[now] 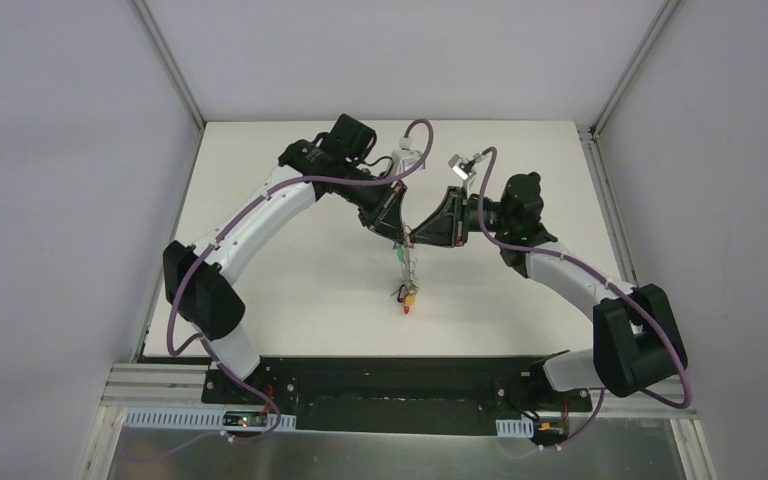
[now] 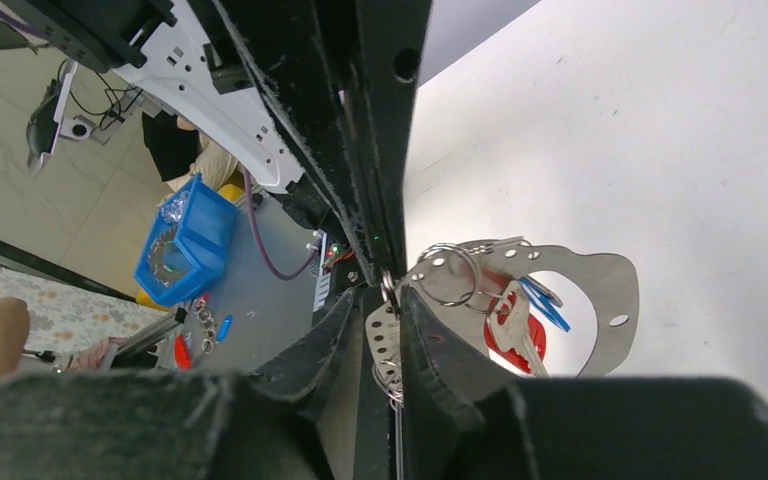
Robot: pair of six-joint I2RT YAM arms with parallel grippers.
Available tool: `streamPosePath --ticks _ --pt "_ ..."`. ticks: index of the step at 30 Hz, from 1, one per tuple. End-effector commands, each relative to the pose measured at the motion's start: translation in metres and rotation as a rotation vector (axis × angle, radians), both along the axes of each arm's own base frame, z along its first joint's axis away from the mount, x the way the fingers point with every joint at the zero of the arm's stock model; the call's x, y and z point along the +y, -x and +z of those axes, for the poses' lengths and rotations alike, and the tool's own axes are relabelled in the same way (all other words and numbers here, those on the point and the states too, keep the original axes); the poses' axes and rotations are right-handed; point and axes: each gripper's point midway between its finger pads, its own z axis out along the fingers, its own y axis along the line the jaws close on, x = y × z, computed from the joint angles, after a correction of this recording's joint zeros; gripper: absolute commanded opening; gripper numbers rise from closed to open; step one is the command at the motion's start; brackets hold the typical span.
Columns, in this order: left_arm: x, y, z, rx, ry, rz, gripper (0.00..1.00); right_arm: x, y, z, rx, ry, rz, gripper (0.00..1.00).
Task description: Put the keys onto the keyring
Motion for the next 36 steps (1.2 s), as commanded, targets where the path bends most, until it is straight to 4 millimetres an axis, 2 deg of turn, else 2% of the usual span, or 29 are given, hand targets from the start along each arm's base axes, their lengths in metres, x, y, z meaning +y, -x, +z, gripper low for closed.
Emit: streamPosePath --ticks 1,3,6,17,23,30,36 --pt "0.013 0.02 0.0 -0.01 -0.144 -0.097 0.0 -0.006 0.013 0.031 -0.174 -0.051 0.057 0.26" --pt "0.012 0.024 0.003 -0.004 -0.173 -0.117 0.0 -0.006 0.014 0.03 -0.175 -0.051 0.058 0.31" --pt "0.01 0.027 0.005 0.013 -0.186 -0.126 0.0 -0.006 0.019 0.031 -0.179 -0.052 0.078 0.32" --pt "-0.005 0.034 0.017 0.088 -0.112 -0.172 0.0 0.002 0.035 0.02 -0.18 -0.039 0.148 0.3" --pt "-0.005 0.035 0.016 0.095 -0.108 -0.181 0.0 0.005 0.038 0.017 -0.176 -0.029 0.166 0.2" --pt "-0.003 0.037 0.016 0.085 -0.103 -0.191 0.0 0.005 0.034 0.009 -0.178 -0.005 0.157 0.18" --pt "-0.002 0.037 0.013 0.089 -0.109 -0.191 0.0 0.006 0.034 0.01 -0.173 -0.006 0.155 0.06"
